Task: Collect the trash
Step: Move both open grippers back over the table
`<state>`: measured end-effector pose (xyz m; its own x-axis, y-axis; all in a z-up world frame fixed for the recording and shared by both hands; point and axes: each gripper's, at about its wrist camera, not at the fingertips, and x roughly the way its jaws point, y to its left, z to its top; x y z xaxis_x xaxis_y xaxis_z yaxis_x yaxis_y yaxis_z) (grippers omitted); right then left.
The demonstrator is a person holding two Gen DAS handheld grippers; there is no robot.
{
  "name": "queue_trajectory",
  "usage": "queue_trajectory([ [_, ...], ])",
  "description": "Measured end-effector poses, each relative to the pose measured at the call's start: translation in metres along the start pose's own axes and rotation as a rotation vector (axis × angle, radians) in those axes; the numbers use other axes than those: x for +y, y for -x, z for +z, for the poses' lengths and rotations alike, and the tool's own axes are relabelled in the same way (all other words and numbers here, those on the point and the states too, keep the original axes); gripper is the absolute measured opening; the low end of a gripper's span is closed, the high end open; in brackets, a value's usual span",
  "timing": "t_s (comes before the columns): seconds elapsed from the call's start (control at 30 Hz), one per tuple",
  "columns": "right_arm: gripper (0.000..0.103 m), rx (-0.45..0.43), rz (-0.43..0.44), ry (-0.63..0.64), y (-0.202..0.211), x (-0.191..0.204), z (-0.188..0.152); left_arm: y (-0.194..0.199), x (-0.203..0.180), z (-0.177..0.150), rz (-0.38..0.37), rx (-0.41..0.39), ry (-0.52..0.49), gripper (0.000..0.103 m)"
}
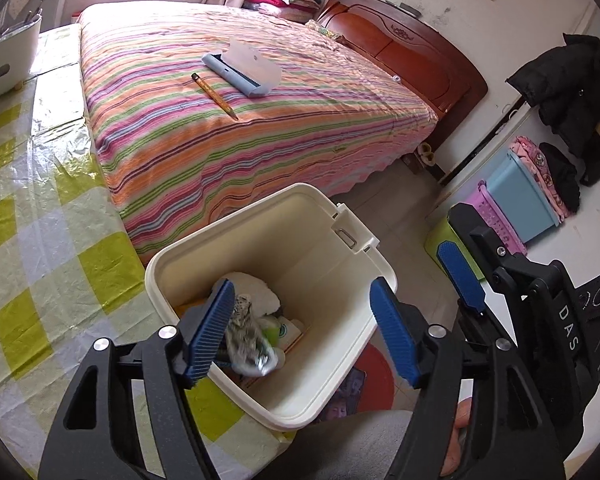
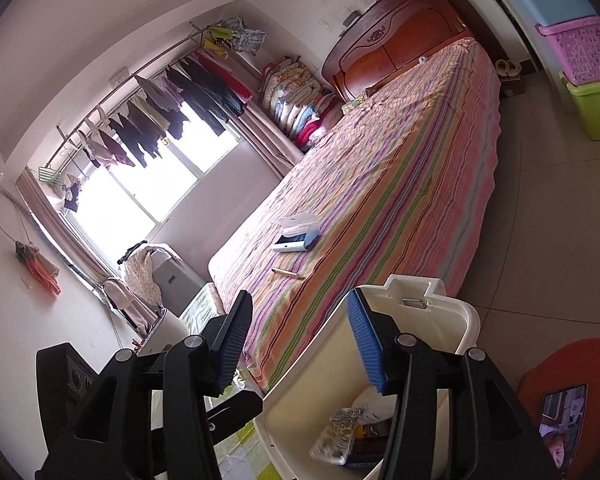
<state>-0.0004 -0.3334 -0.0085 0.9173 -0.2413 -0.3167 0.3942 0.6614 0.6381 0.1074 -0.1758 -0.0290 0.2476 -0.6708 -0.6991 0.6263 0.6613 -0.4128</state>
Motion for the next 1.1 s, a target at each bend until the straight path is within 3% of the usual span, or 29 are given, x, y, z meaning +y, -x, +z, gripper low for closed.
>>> queue_trajectory([
  [0.37, 0.051, 0.028, 0.012, 0.01, -0.006, 0.004, -0.005, 0.046, 0.031, 0.011, 0.047, -0.103, 0.081, 0.079],
  [0.63, 0.052, 0.078, 0.023, 0.056, -0.015, 0.021, -0.016, 0.09, 0.083, 0.012, 0.173, -0.174, 0.131, 0.079],
  [0.87, 0.052, 0.131, 0.04, 0.079, -0.024, 0.035, -0.034, 0.145, 0.168, 0.0, 0.278, -0.259, 0.313, 0.079],
  [1.1, 0.052, 0.231, 0.079, 0.17, -0.039, 0.072, -0.068, 0.203, 0.242, -0.02, 0.288, -0.376, 0.505, 0.079],
])
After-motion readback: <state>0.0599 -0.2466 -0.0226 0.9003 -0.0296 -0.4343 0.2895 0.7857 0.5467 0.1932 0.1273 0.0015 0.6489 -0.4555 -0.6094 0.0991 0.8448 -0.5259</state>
